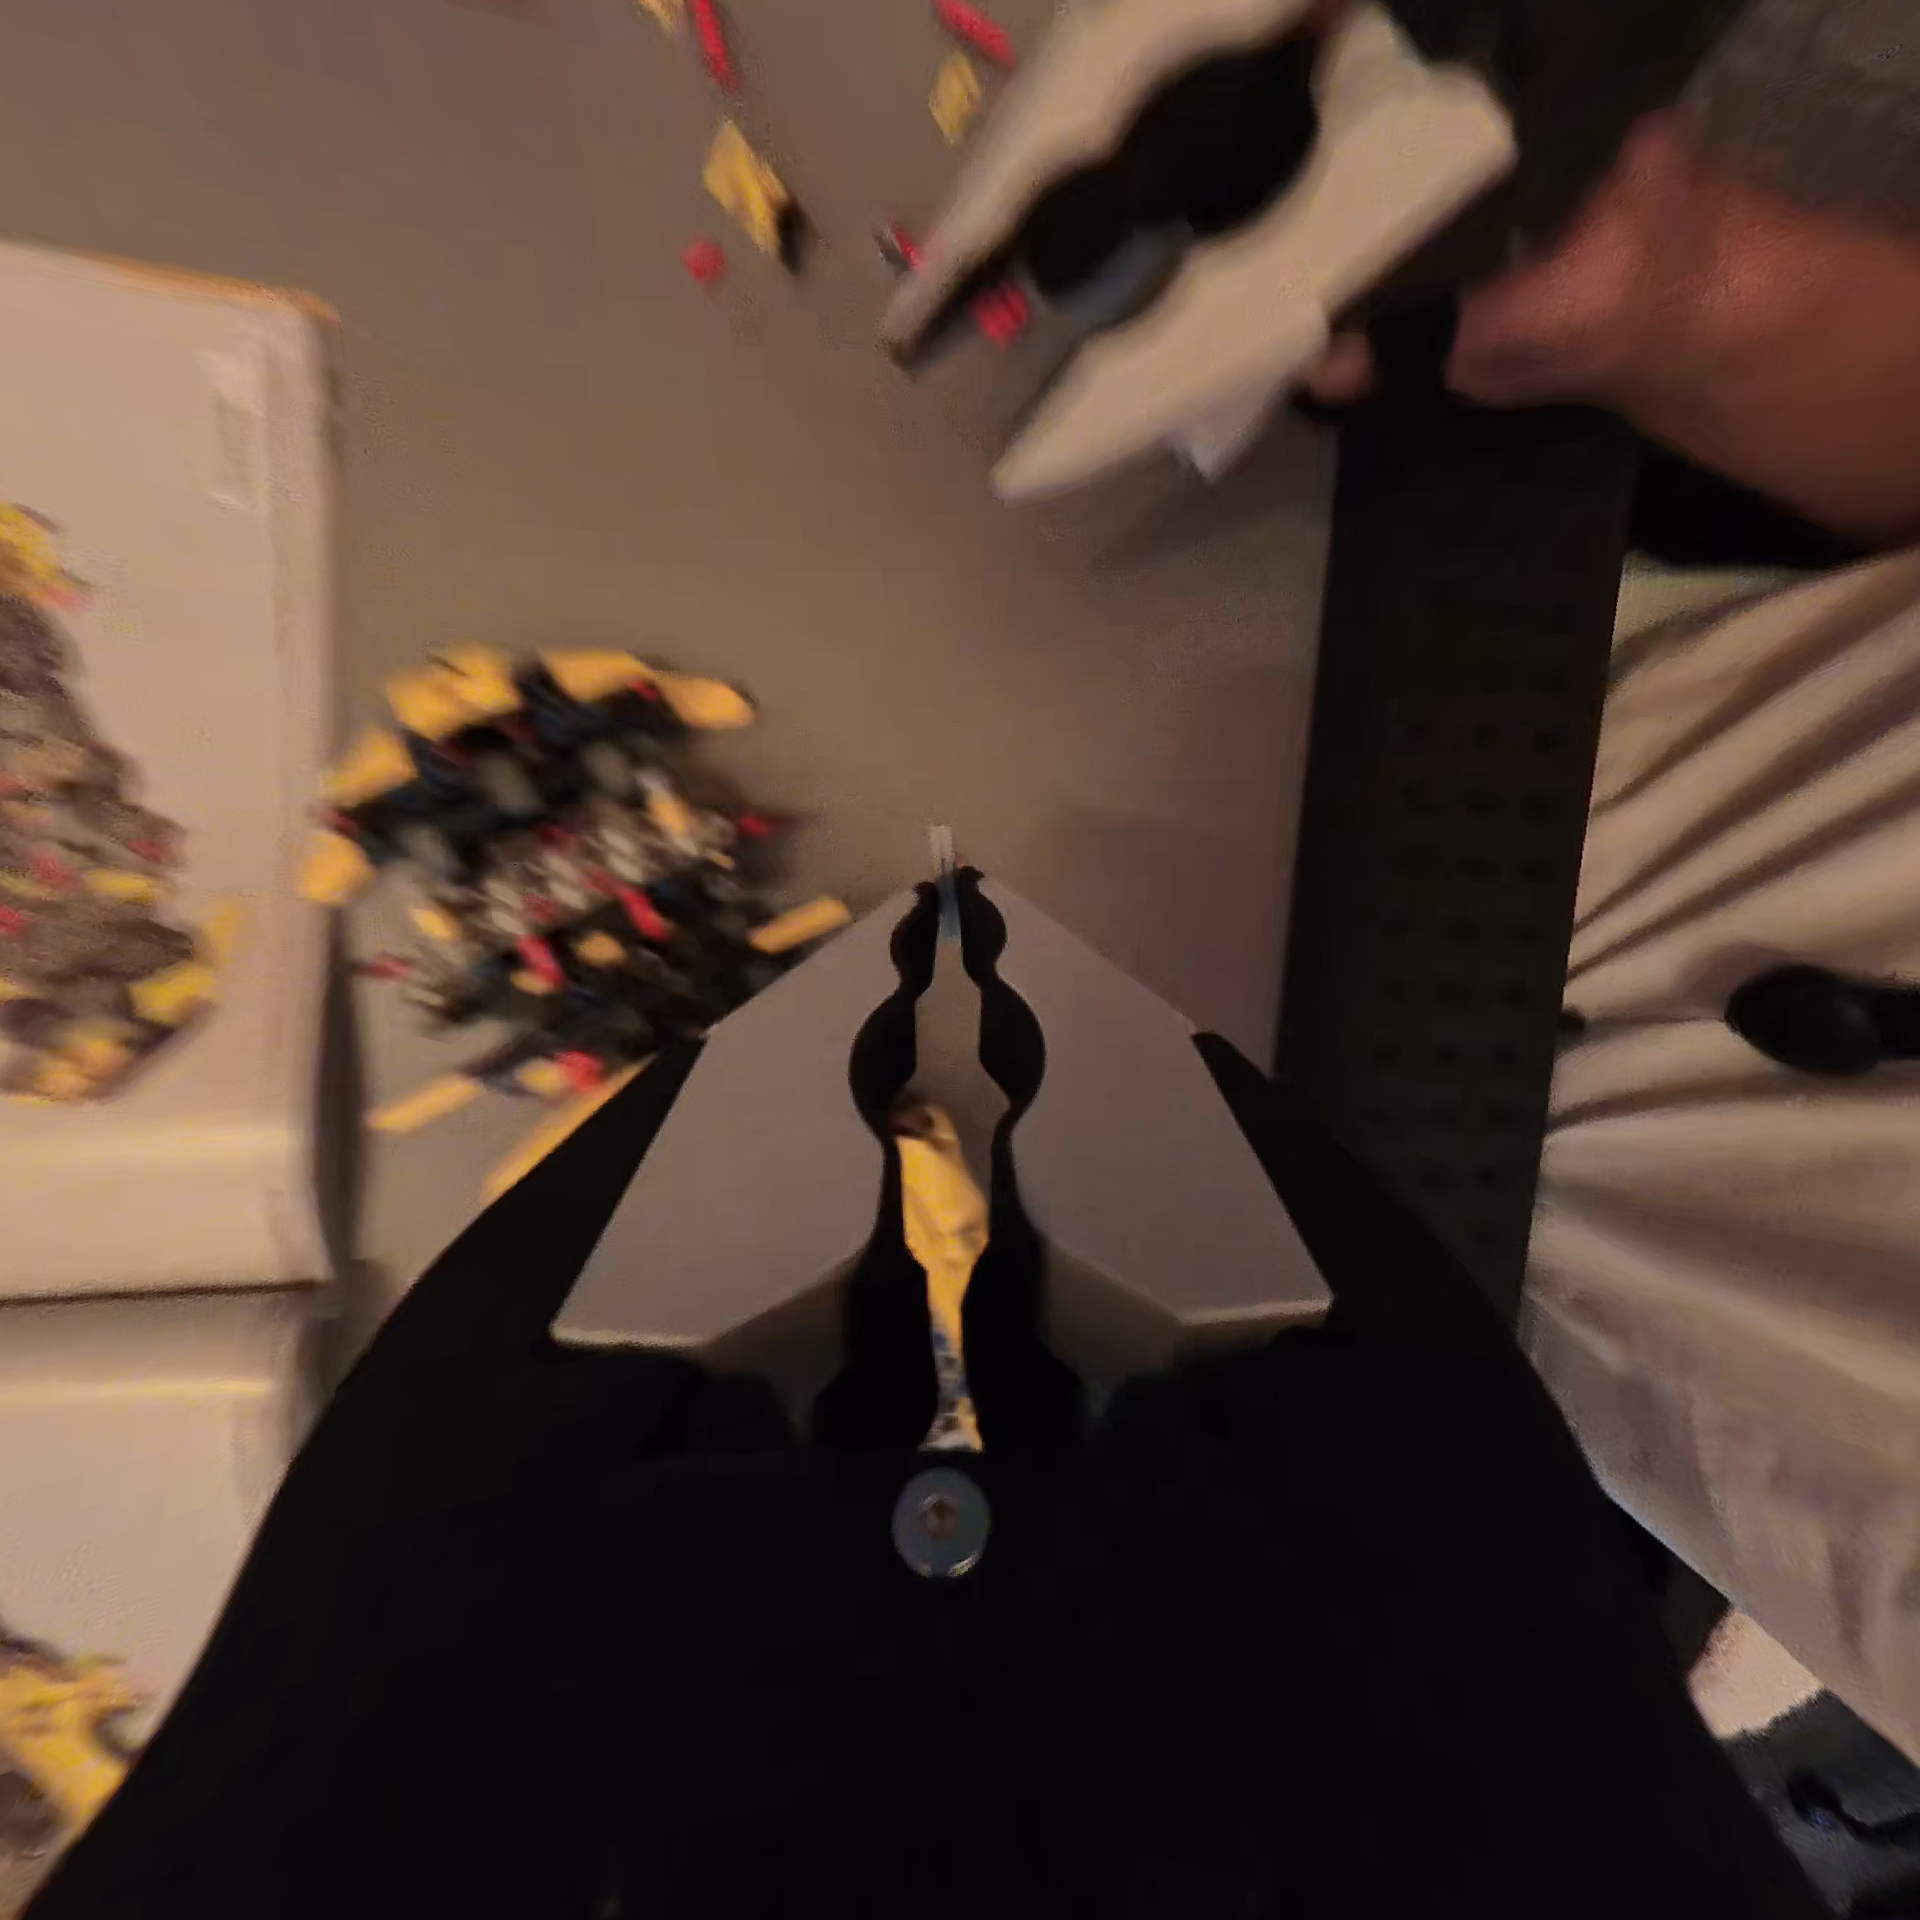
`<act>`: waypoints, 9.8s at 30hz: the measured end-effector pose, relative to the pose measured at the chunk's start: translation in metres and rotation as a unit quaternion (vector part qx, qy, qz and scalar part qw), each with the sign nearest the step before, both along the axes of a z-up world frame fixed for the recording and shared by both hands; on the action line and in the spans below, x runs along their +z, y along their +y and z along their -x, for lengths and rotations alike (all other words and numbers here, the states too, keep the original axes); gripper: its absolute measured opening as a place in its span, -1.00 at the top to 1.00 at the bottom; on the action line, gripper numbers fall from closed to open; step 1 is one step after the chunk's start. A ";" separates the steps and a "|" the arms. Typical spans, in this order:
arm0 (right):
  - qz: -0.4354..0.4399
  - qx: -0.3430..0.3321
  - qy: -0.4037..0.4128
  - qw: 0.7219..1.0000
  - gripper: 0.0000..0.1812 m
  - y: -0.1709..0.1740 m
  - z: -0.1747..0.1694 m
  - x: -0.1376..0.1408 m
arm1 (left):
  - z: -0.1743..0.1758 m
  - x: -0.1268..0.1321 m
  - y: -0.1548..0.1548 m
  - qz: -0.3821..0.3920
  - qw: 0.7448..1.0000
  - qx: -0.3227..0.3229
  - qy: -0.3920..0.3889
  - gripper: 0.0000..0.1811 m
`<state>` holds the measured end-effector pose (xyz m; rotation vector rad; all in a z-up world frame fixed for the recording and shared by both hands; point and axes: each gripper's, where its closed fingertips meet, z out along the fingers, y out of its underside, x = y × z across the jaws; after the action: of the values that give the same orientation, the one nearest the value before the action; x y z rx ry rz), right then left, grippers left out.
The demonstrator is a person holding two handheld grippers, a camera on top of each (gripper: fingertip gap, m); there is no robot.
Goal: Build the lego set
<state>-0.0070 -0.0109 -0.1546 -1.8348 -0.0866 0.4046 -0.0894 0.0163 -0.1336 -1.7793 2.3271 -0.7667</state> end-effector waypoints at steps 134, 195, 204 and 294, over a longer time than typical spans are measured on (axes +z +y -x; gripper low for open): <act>0.137 0.010 -0.068 0.988 0.54 0.005 0.022 -0.036 | 0.333 -0.077 0.160 -0.154 0.816 0.553 -0.065 0.70; 0.054 0.340 0.311 0.886 0.96 0.129 0.094 0.071 | 0.006 0.052 0.098 -0.433 0.759 0.151 -0.463 0.73; -0.040 0.244 -0.010 0.969 0.99 0.139 0.081 0.056 | 0.007 0.037 0.102 -0.271 0.828 0.217 -0.440 0.74; -0.040 0.378 0.311 0.871 1.00 0.105 0.093 0.101 | 0.010 0.084 0.064 -0.360 0.751 0.170 -0.527 1.00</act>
<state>-0.0996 0.0942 -0.0532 -1.4439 -0.3724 1.4998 -0.0992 0.0803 -0.0492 -0.9295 1.1978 -0.4741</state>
